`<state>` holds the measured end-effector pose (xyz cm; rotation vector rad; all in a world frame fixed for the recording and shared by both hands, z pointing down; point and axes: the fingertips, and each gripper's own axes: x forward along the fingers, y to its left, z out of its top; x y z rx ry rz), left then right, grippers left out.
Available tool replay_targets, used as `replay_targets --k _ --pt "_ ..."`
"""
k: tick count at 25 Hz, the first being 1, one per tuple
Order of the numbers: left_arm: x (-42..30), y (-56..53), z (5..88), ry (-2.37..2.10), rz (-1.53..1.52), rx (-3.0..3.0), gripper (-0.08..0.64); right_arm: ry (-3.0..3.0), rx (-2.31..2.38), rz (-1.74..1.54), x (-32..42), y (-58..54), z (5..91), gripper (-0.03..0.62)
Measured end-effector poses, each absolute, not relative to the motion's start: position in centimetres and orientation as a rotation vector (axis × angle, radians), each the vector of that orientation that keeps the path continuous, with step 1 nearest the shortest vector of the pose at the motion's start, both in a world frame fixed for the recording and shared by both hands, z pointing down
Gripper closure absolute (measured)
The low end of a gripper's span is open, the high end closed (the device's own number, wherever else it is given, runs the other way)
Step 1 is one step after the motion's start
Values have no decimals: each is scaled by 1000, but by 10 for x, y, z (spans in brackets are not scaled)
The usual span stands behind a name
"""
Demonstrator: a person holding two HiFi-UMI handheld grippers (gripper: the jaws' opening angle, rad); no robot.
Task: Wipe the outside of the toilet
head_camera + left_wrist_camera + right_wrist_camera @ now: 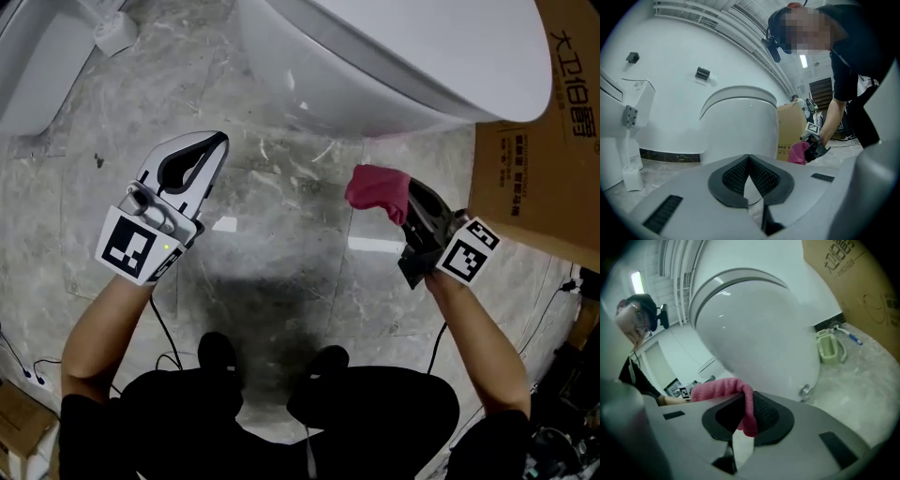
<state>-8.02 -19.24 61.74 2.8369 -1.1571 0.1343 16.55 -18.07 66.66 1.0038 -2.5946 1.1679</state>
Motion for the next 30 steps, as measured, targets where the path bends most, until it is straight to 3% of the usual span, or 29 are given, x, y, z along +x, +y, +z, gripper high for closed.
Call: replay_targets --k 11,21,30 --pt "-95 -193 619 -1243 102 2848 546 -2628 1088 1391 5 -209 704 531" --pt "-98 -182 626 -1222 136 2817 546 -2420 1523 1877 -25 -265 779 531" --pt "-96 -183 629 -1181 133 2825 546 -2395 1530 1897 -29 -280 792 531"
